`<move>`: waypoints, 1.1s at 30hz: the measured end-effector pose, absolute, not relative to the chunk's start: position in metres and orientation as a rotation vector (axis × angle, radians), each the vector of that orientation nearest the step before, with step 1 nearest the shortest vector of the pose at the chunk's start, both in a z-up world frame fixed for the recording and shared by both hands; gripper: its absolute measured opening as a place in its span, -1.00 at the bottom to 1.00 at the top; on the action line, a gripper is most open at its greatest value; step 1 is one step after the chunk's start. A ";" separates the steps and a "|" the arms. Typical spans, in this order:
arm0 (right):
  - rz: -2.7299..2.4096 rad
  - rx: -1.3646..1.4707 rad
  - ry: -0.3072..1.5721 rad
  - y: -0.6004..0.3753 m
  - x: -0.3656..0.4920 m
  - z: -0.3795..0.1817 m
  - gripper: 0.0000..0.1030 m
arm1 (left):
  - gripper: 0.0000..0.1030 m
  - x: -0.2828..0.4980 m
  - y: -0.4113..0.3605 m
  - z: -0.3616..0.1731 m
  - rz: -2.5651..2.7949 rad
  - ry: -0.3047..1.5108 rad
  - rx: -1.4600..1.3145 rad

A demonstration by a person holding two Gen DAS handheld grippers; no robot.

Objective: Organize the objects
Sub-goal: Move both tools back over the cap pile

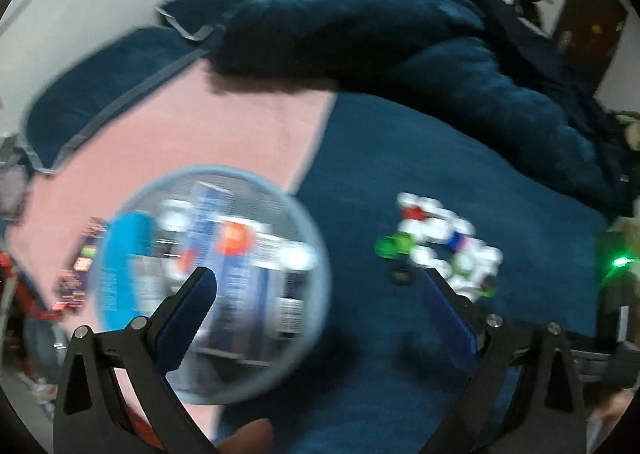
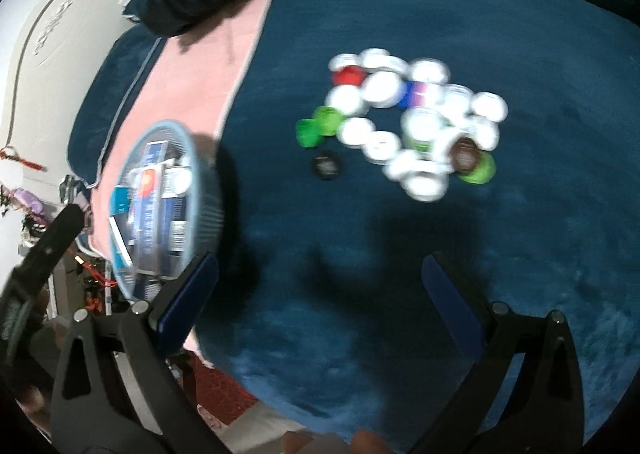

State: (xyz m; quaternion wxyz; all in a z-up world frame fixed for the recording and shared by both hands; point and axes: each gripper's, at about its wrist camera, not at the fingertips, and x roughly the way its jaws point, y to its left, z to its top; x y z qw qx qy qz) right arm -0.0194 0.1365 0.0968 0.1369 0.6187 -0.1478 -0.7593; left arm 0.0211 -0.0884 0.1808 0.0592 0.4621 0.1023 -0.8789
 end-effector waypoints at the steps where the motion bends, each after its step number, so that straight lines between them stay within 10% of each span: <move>1: -2.206 1.799 -0.429 0.145 -0.019 0.095 1.00 | 0.96 0.017 -0.082 0.179 -2.658 0.297 1.404; 12: -2.258 1.868 -0.530 0.210 -0.030 0.071 1.00 | 0.98 -0.025 -0.018 0.144 -2.618 -0.063 1.504; 29: -2.374 1.901 -0.858 0.250 -0.098 0.044 0.98 | 0.98 -0.095 -0.016 0.090 -2.547 0.050 1.668; 33: -2.342 1.918 -0.922 0.251 -0.106 0.030 0.72 | 0.98 -0.112 -0.018 0.072 -2.508 0.095 1.709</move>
